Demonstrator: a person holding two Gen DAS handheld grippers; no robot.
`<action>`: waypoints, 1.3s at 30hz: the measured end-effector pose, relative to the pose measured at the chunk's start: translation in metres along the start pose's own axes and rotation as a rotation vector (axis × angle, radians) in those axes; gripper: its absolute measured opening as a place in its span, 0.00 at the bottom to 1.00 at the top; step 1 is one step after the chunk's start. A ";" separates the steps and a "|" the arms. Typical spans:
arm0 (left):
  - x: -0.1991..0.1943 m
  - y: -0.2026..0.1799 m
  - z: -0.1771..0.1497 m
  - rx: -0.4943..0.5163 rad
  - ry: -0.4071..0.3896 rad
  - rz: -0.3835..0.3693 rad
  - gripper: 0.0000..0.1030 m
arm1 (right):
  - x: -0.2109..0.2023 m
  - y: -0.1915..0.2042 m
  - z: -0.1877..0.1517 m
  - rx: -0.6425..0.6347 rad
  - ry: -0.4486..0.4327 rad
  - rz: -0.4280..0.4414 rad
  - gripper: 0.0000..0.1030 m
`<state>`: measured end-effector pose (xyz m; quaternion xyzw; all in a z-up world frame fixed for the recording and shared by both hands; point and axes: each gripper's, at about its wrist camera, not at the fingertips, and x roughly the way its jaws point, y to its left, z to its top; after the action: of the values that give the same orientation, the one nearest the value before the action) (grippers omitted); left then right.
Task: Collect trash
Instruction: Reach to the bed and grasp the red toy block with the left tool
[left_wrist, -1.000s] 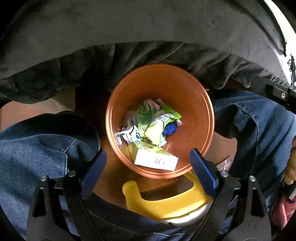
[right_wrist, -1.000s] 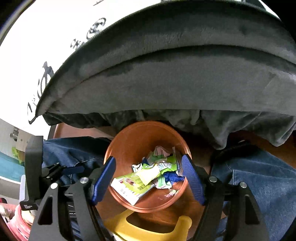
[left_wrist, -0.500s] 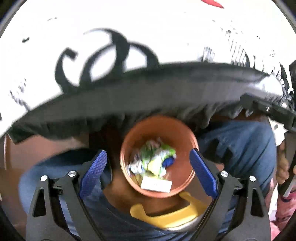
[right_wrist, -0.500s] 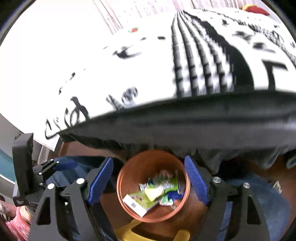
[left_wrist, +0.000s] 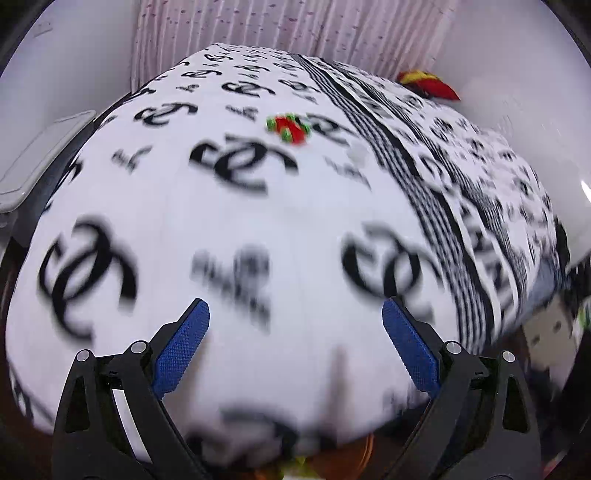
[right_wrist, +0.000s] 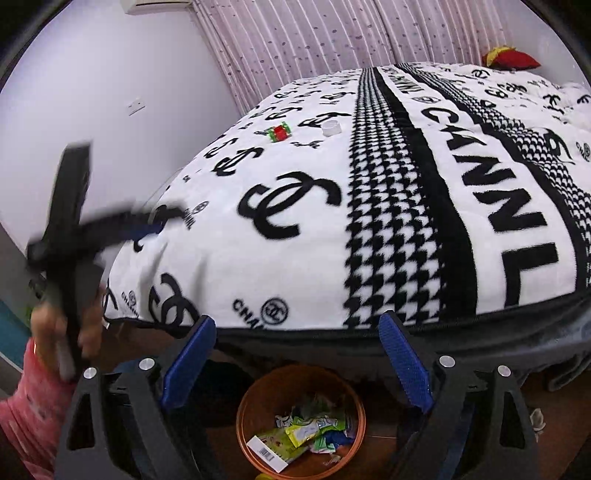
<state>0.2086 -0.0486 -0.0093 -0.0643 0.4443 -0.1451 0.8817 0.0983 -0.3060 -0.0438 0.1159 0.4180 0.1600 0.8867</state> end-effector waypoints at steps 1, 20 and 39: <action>0.012 0.001 0.018 -0.017 0.003 -0.008 0.90 | 0.002 -0.003 0.004 0.007 0.002 0.002 0.86; 0.175 0.016 0.188 -0.204 0.090 0.121 0.60 | 0.031 -0.028 0.050 0.022 0.011 0.003 0.86; 0.066 0.011 0.133 -0.024 -0.054 0.094 0.36 | 0.035 -0.013 0.082 -0.010 -0.040 -0.014 0.86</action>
<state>0.3543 -0.0611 0.0169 -0.0577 0.4245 -0.0965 0.8984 0.1852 -0.3103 -0.0212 0.1117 0.4000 0.1535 0.8966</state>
